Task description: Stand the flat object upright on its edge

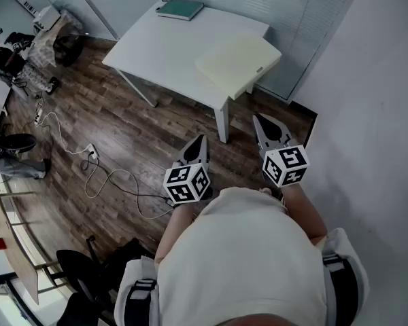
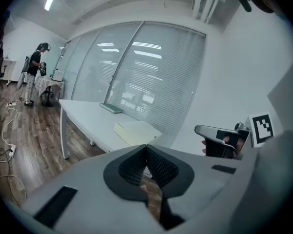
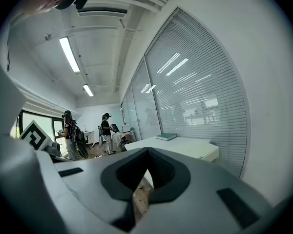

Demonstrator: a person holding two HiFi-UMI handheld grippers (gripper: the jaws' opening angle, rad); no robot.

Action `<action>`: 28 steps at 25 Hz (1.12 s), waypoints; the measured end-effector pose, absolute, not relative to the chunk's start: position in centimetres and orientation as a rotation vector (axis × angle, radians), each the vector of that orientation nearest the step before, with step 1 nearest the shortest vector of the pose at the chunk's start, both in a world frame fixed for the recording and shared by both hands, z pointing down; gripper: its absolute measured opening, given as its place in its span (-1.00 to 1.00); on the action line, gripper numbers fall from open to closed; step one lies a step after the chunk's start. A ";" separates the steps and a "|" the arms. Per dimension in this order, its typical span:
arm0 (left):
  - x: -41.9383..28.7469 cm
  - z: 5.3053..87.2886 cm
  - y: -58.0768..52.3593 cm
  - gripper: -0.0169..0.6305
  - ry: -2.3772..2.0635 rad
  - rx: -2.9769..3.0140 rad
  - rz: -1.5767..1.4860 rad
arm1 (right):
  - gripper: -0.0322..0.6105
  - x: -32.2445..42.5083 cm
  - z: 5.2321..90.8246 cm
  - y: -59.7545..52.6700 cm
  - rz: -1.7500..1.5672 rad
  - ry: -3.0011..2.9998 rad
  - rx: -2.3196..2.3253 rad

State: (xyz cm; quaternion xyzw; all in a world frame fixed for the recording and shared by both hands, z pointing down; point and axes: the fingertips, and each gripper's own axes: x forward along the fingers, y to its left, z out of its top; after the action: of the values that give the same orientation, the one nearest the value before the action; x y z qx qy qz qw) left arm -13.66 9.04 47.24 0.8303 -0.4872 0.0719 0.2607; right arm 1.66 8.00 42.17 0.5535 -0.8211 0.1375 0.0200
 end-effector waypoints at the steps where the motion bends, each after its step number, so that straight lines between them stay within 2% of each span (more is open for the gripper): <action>1: -13.7 47.2 8.8 -0.88 -1.324 2.248 0.190 | -0.85 1.6 42.2 7.9 0.423 -2.550 1.715; 17: -14.4 47.7 8.1 -0.88 -1.318 2.237 0.184 | -0.85 1.3 43.1 7.9 0.404 -2.513 1.737; 23: -15.4 47.7 8.1 -0.88 -1.300 2.241 0.193 | -0.85 0.2 43.4 8.2 0.566 -2.571 1.718; 28: -16.6 47.8 8.2 -0.88 -1.307 2.231 0.195 | -0.84 -0.5 44.0 8.4 0.566 -2.540 1.722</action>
State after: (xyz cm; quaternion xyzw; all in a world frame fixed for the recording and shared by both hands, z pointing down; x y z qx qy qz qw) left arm -16.64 8.20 47.77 0.8283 -0.4853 0.0724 0.2706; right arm -0.51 8.42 43.95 0.5517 -0.8140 0.1813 0.0108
